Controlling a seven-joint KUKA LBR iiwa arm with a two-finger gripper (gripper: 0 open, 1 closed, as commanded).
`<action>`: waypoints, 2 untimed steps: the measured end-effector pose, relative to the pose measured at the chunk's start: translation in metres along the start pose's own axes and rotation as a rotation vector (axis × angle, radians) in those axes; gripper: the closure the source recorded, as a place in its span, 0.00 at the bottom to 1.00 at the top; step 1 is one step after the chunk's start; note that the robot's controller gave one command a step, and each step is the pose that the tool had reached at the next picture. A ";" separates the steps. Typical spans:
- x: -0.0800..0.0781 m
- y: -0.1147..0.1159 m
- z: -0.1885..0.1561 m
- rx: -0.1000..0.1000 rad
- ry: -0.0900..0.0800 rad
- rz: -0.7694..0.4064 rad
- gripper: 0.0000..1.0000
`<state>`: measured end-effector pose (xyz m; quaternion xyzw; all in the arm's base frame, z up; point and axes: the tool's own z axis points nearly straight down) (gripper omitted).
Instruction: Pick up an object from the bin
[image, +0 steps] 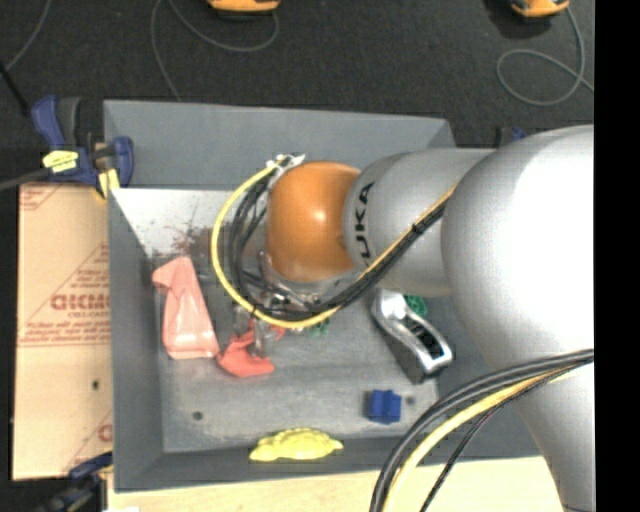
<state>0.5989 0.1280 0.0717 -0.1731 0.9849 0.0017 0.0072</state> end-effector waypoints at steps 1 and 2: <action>0.000 0.000 0.000 0.000 0.000 0.001 1.00; 0.000 0.000 0.000 0.000 0.000 0.002 1.00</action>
Offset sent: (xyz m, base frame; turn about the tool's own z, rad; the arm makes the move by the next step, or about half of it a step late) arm 0.0000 0.0000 0.0000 0.0000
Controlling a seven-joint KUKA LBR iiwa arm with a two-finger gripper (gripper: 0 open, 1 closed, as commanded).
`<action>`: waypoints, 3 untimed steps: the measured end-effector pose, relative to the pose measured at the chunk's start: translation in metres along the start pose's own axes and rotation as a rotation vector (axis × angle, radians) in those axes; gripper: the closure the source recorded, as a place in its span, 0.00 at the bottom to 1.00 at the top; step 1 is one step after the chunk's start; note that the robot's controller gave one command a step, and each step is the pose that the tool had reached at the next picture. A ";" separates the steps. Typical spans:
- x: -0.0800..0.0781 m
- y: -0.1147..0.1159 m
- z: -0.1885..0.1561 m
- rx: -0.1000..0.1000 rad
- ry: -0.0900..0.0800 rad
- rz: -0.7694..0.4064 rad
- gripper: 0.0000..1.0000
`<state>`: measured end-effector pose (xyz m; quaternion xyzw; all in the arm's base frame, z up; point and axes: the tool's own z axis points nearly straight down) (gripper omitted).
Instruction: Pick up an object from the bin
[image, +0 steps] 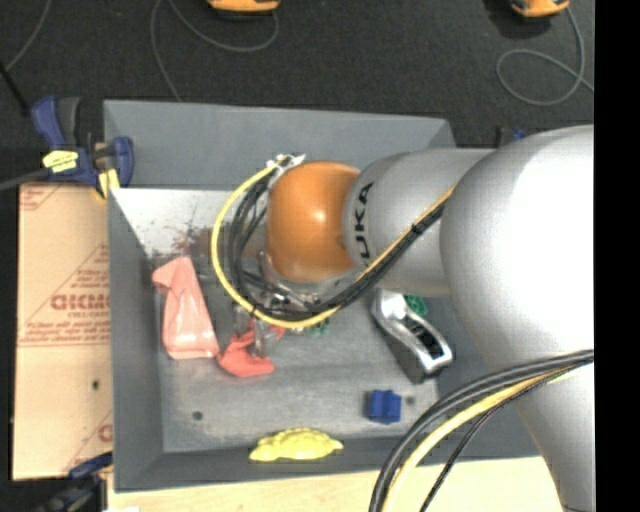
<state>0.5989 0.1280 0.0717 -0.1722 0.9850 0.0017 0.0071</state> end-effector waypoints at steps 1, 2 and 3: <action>0.000 0.000 0.000 0.000 0.000 0.001 1.00; 0.000 0.000 0.000 0.000 0.000 0.002 1.00; 0.000 0.000 0.000 0.000 0.000 0.002 1.00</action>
Offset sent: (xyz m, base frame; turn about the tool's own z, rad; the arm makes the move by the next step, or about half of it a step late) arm 0.0000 0.0000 0.0000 0.0000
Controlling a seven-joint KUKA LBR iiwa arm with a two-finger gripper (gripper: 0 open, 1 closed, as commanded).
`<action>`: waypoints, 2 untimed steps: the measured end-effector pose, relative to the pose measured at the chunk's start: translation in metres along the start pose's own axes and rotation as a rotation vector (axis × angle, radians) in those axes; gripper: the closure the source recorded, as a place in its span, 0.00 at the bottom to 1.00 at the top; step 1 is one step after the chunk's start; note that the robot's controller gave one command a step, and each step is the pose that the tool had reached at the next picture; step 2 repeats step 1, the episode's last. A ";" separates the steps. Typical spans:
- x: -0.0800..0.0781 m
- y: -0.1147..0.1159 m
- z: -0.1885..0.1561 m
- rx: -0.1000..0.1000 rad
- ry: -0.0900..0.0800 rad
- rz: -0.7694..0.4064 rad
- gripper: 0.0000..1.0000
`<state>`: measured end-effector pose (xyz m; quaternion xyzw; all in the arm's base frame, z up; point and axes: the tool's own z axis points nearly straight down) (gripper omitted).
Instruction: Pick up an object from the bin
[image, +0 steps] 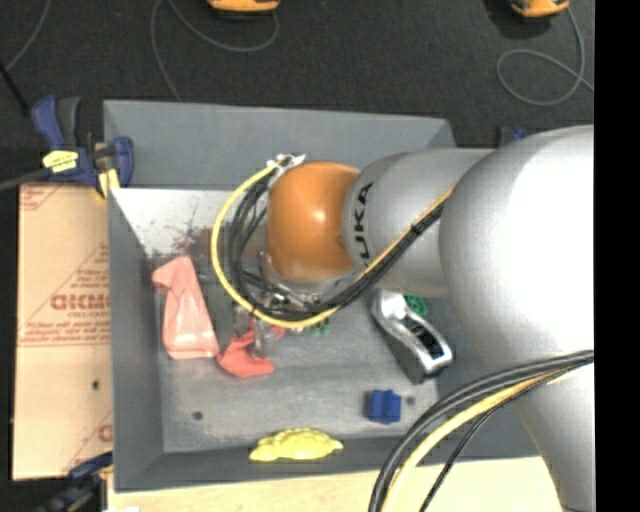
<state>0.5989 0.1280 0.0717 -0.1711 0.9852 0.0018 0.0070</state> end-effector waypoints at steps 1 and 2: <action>0.000 0.000 0.000 0.000 0.000 0.000 1.00; 0.000 0.000 0.000 0.000 0.000 0.000 1.00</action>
Offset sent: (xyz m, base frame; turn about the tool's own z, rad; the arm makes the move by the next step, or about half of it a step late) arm -0.0068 -0.0140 0.1576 -0.0010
